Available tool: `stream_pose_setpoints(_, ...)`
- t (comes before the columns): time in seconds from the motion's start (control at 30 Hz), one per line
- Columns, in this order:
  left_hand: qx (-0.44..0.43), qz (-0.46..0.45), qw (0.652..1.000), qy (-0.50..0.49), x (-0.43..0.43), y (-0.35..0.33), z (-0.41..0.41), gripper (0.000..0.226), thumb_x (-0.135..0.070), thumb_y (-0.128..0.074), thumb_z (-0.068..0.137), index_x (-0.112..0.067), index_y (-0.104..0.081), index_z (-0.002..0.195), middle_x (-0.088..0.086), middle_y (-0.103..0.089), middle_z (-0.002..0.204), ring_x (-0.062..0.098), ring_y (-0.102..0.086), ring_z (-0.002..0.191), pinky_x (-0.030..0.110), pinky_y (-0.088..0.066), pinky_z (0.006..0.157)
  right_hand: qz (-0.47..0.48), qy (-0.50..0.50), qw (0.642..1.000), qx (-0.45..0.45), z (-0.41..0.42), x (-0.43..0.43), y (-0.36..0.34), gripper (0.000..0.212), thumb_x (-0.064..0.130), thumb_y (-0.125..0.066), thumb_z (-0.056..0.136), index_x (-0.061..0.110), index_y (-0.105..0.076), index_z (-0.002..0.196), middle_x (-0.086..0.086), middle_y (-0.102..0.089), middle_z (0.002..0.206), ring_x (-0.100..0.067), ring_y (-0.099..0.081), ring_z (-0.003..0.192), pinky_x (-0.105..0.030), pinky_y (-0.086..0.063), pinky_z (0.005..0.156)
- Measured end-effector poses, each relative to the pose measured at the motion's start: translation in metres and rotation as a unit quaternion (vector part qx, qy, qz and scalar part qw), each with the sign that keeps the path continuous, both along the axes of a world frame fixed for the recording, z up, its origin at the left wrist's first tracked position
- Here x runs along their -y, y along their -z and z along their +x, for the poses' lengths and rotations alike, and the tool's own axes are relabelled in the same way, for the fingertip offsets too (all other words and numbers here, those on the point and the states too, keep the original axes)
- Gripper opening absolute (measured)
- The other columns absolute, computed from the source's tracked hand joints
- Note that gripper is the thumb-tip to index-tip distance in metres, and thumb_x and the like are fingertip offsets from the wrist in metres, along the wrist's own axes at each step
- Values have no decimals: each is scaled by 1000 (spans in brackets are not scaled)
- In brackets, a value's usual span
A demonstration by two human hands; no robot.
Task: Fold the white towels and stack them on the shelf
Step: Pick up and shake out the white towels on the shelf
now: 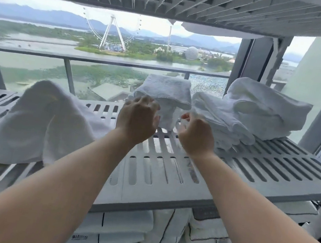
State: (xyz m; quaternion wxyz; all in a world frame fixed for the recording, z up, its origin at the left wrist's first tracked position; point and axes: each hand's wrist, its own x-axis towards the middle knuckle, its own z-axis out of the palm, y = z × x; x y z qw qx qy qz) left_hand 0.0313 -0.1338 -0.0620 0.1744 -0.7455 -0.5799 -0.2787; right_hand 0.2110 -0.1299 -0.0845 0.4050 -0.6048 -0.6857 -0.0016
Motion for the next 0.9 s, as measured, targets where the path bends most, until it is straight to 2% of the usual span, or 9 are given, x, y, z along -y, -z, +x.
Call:
stream_pose_setpoints(0.1, -8, 29, 999, 21, -17, -8, 48, 33, -36, -60, 93, -19, -64, 121, 5, -62, 125, 28, -59, 116, 41, -47, 94, 38, 29, 998, 33, 49, -19, -11, 28, 16, -54, 90, 18, -61, 117, -10, -66, 111, -27, -57, 109, -42, -46, 97)
stream_pose_setpoints(0.27, -62, 47, 996, 32, -57, -13, 125, 43, -43, -65, 91, -21, -60, 127, 4, -61, 133, 25, -58, 119, 42, -46, 100, 32, 72, 995, 57, 126, -57, -21, 32, 30, -59, 91, 22, -59, 122, -8, -65, 116, -28, -56, 112, -40, -43, 95)
stream_pose_setpoints(0.33, -73, 41, 996, 24, -69, -9, 149, 45, -45, -66, 90, -21, -61, 127, 4, -61, 134, 25, -59, 120, 42, -46, 100, 0, 64, 997, 53, 148, -71, -20, 42, 42, -62, 88, 22, -56, 125, -10, -64, 120, -30, -55, 115, -42, -43, 96)
stream_pose_setpoints(0.43, -82, 14, 997, 5, -82, -1, 170, 46, -49, -63, 90, -22, -62, 127, 3, -61, 135, 25, -58, 122, 41, -43, 102, -86, 34, 995, 35, 165, -90, -19, 70, 62, -65, 79, 22, -51, 134, -13, -56, 132, -34, -51, 124, -45, -45, 101)
stream_pose_setpoints(0.53, -91, -23, 995, -26, -92, 2, 176, 41, -51, -58, 92, -24, -68, 122, 3, -55, 144, 26, -50, 132, 43, -35, 110, -160, -12, 985, 63, 171, -105, -16, 81, 70, -60, 75, 20, -49, 139, -14, -54, 136, -34, -47, 130, -46, -44, 105)
stream_pose_setpoints(0.63, -103, -61, 993, -19, -99, 3, 174, 39, -57, -53, 94, -29, -72, 115, 2, -45, 155, 25, -37, 144, 46, -20, 121, -171, -31, 983, 66, 173, -114, -14, 75, 62, -61, 78, 18, -51, 138, -13, -56, 135, -34, -50, 127, -46, -47, 102)
stream_pose_setpoints(0.73, -114, -90, 989, 12, -102, 4, 168, 45, -64, -51, 94, -32, -72, 116, 1, -38, 160, 21, -27, 150, 47, -8, 125, -144, -9, 988, 60, 173, -117, -14, 56, 46, -62, 83, 17, -55, 130, -13, -59, 128, -34, -54, 120, -43, -50, 96)
stream_pose_setpoints(0.9, -132, -109, 984, 36, -103, 4, 159, 50, -68, -49, 92, -32, -71, 120, 1, -34, 162, 19, -20, 153, 52, -8, 125, -82, 20, 995, 45, 173, -117, -7, 39, 37, -56, 91, 15, -58, 123, -15, -63, 118, -36, -60, 109, -39, -49, 83)
